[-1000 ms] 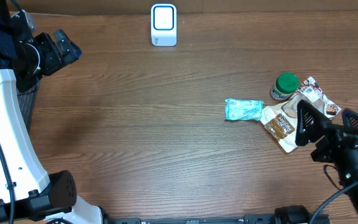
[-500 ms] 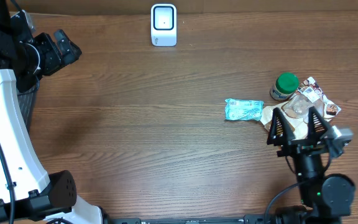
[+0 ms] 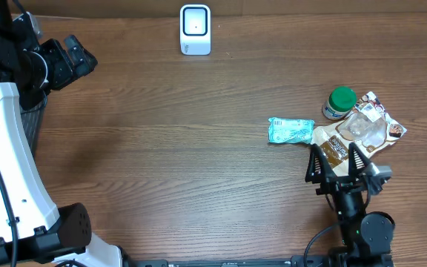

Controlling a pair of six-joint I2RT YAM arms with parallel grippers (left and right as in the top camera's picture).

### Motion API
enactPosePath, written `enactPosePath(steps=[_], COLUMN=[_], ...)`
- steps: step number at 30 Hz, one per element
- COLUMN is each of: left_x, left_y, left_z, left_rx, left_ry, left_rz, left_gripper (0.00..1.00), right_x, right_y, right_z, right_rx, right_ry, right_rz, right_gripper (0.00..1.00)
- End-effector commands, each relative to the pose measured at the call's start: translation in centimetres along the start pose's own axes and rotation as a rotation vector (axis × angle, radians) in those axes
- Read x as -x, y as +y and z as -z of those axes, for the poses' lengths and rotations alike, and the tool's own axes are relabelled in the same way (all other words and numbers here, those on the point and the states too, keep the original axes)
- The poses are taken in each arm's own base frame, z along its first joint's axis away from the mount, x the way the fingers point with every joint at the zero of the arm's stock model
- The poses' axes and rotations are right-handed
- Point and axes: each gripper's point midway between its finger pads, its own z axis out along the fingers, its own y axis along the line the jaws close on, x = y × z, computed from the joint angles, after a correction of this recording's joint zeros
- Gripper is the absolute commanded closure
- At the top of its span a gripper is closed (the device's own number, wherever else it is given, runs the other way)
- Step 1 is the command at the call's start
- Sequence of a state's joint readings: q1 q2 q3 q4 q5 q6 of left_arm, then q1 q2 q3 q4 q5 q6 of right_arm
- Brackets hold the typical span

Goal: Scan the item barcode

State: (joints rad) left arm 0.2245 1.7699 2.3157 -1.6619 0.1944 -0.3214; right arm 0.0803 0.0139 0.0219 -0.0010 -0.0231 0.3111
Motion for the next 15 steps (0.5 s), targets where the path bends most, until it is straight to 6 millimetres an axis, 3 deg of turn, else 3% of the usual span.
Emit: enactPosePath(steps=[1, 15], left_x=[0.04, 0.04], left_y=[0.0, 0.0], left_z=[-0.26, -0.26], left_rx=[-0.002, -0.002], left_ry=[0.009, 0.009], left_rz=[-0.008, -0.008], left_gripper=[0.01, 0.0], right_x=[-1.71, -2.38], right_y=[-0.4, -0.59], right_z=[0.05, 0.09], right_rx=[-0.009, -0.018], right_ry=[0.056, 0.083], right_rz=[-0.007, -0.007], right_gripper=[0.0, 0.0])
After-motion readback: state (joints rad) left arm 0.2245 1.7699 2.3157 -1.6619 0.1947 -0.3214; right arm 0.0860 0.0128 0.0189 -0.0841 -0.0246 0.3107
